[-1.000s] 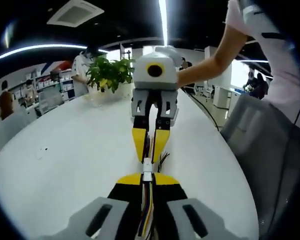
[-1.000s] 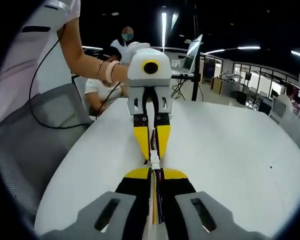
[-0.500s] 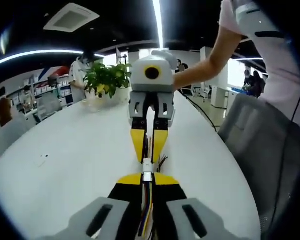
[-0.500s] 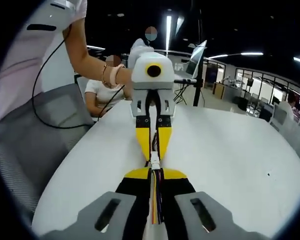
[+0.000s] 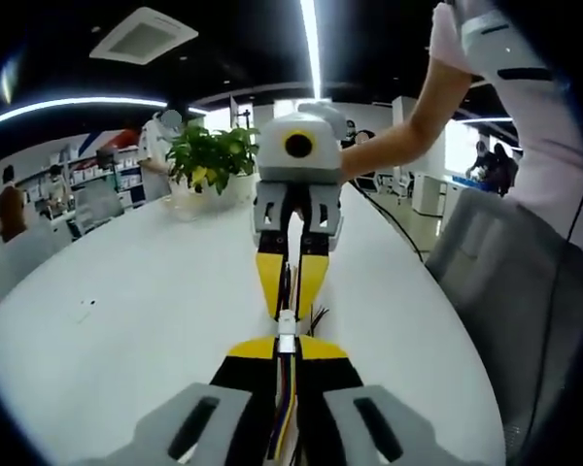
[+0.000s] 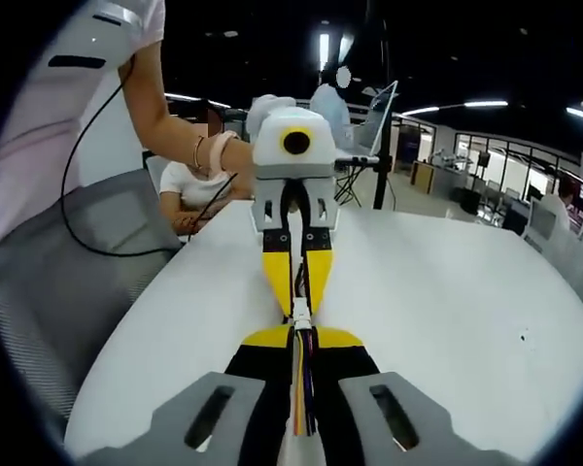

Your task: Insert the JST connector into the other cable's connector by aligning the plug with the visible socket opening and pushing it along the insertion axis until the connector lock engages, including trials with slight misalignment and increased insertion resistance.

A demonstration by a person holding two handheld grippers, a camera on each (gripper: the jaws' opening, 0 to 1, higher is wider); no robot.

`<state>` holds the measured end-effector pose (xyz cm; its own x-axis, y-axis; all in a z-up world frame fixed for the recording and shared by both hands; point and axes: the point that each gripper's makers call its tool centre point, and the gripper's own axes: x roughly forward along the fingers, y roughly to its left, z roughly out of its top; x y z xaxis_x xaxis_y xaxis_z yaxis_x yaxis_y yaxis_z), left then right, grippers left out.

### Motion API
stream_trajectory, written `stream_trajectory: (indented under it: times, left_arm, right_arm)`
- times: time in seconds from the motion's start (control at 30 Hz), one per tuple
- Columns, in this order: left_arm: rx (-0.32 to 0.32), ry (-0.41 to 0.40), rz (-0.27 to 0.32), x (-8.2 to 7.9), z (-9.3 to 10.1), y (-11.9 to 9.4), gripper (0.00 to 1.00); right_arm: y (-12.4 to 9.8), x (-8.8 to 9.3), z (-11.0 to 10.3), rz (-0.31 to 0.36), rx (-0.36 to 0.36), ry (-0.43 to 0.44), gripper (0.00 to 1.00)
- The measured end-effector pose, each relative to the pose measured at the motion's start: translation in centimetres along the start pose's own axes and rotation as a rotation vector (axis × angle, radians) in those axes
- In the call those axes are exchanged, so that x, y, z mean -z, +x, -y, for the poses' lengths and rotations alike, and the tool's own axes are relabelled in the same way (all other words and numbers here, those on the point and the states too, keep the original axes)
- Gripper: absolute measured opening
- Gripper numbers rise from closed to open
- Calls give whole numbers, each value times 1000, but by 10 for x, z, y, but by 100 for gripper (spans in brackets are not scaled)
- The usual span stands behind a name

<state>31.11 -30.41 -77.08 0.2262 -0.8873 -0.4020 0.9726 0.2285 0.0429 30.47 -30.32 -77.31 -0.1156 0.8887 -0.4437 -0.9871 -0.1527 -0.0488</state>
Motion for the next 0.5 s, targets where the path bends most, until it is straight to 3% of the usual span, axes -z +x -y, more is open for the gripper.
stream_trajectory:
  times: [0.37, 0.5]
  left_arm:
    - [-2, -4, -31, 9, -5, 9, 0]
    - [-16, -18, -48, 17, -16, 13, 0]
  right_arm:
    - [4, 10, 4, -8, 13, 18, 3]
    - [7, 17, 12, -3, 37, 38, 3]
